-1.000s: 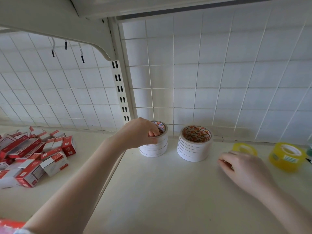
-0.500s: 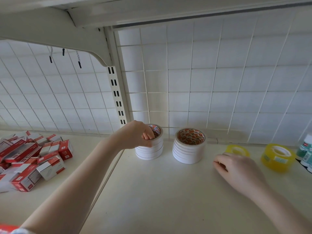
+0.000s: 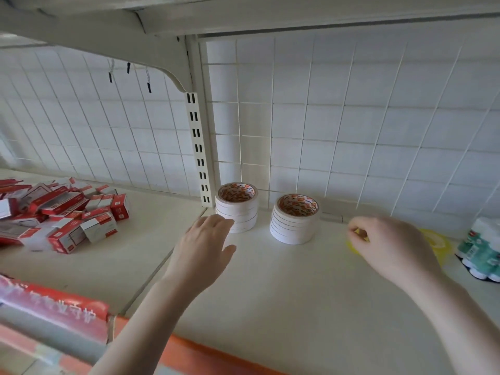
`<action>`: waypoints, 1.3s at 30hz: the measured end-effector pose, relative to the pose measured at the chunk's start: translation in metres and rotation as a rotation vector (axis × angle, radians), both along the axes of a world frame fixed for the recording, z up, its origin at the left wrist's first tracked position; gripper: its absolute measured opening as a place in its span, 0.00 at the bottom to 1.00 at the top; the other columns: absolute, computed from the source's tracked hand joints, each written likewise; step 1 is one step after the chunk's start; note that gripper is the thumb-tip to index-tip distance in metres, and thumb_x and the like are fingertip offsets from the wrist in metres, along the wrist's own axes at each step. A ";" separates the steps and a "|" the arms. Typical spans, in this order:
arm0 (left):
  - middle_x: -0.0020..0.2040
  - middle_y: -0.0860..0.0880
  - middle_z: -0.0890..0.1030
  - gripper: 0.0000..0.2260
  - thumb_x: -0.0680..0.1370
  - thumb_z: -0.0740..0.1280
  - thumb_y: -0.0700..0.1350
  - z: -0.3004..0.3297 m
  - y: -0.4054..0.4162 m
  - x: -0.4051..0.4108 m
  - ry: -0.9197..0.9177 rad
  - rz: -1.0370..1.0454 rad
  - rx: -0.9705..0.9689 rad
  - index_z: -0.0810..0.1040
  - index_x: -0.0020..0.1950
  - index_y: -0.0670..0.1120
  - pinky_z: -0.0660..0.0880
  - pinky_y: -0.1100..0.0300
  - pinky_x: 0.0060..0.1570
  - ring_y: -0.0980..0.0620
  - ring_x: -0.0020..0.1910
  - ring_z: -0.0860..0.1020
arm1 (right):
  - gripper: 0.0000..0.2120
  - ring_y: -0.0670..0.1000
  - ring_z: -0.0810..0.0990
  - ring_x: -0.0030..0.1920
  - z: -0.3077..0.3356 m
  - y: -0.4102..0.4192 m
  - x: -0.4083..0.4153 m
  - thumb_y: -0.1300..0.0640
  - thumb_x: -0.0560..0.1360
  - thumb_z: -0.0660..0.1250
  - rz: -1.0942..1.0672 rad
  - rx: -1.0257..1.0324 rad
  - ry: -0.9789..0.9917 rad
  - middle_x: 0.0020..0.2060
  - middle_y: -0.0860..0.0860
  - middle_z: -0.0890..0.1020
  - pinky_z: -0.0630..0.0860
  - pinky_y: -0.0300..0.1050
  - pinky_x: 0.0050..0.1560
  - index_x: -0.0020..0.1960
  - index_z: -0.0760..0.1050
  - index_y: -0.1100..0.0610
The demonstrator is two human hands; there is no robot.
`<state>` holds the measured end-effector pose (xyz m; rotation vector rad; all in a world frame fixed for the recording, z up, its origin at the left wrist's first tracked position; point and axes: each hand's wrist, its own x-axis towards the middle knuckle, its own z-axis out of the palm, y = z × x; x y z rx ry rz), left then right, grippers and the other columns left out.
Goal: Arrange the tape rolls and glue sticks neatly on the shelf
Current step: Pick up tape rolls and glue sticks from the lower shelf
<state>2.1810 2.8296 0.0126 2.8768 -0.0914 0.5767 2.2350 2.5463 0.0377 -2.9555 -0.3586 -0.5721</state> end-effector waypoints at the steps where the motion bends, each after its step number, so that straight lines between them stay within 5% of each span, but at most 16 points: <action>1: 0.58 0.47 0.77 0.18 0.74 0.68 0.45 -0.003 -0.006 -0.007 -0.001 0.018 -0.018 0.75 0.63 0.43 0.72 0.50 0.53 0.43 0.59 0.74 | 0.08 0.56 0.79 0.44 -0.001 -0.003 -0.004 0.50 0.76 0.60 0.011 0.010 -0.008 0.42 0.48 0.82 0.74 0.45 0.39 0.45 0.77 0.49; 9: 0.66 0.55 0.70 0.20 0.79 0.60 0.52 -0.011 -0.053 -0.036 0.025 -0.033 -0.039 0.66 0.70 0.51 0.66 0.59 0.60 0.52 0.64 0.67 | 0.05 0.56 0.78 0.39 -0.028 -0.032 -0.065 0.54 0.73 0.66 -0.086 0.068 -0.061 0.36 0.49 0.80 0.66 0.44 0.32 0.39 0.77 0.51; 15: 0.65 0.55 0.71 0.19 0.78 0.61 0.52 -0.013 -0.100 -0.046 0.016 -0.222 -0.086 0.67 0.69 0.51 0.66 0.60 0.58 0.52 0.63 0.68 | 0.08 0.58 0.78 0.30 -0.058 -0.067 -0.122 0.65 0.61 0.75 -0.286 0.153 -0.209 0.28 0.54 0.77 0.72 0.46 0.26 0.34 0.78 0.57; 24: 0.66 0.54 0.70 0.20 0.78 0.61 0.53 -0.007 -0.207 -0.064 0.047 -0.415 -0.068 0.66 0.70 0.52 0.66 0.59 0.60 0.51 0.65 0.68 | 0.06 0.60 0.79 0.42 -0.058 -0.158 -0.180 0.60 0.70 0.70 -0.527 0.147 -0.168 0.39 0.57 0.80 0.77 0.52 0.39 0.46 0.80 0.61; 28: 0.67 0.53 0.70 0.21 0.78 0.62 0.52 -0.005 -0.272 -0.073 0.065 -0.442 -0.057 0.67 0.70 0.51 0.65 0.58 0.61 0.50 0.65 0.67 | 0.08 0.58 0.78 0.43 -0.057 -0.219 -0.201 0.57 0.74 0.66 -0.574 0.134 -0.178 0.42 0.55 0.81 0.75 0.49 0.41 0.50 0.79 0.60; 34: 0.66 0.51 0.72 0.21 0.76 0.65 0.51 -0.010 -0.412 -0.101 0.099 -0.451 -0.172 0.70 0.68 0.50 0.67 0.55 0.60 0.49 0.65 0.68 | 0.08 0.59 0.78 0.34 -0.063 -0.366 -0.255 0.59 0.65 0.75 -0.675 0.124 -0.333 0.34 0.55 0.79 0.76 0.49 0.33 0.42 0.79 0.60; 39: 0.65 0.51 0.72 0.21 0.76 0.66 0.51 -0.012 -0.539 -0.128 0.133 -0.456 -0.223 0.70 0.68 0.50 0.68 0.54 0.59 0.49 0.65 0.68 | 0.13 0.57 0.81 0.41 -0.066 -0.501 -0.306 0.59 0.67 0.75 -0.708 0.125 -0.308 0.40 0.55 0.82 0.80 0.50 0.38 0.50 0.80 0.59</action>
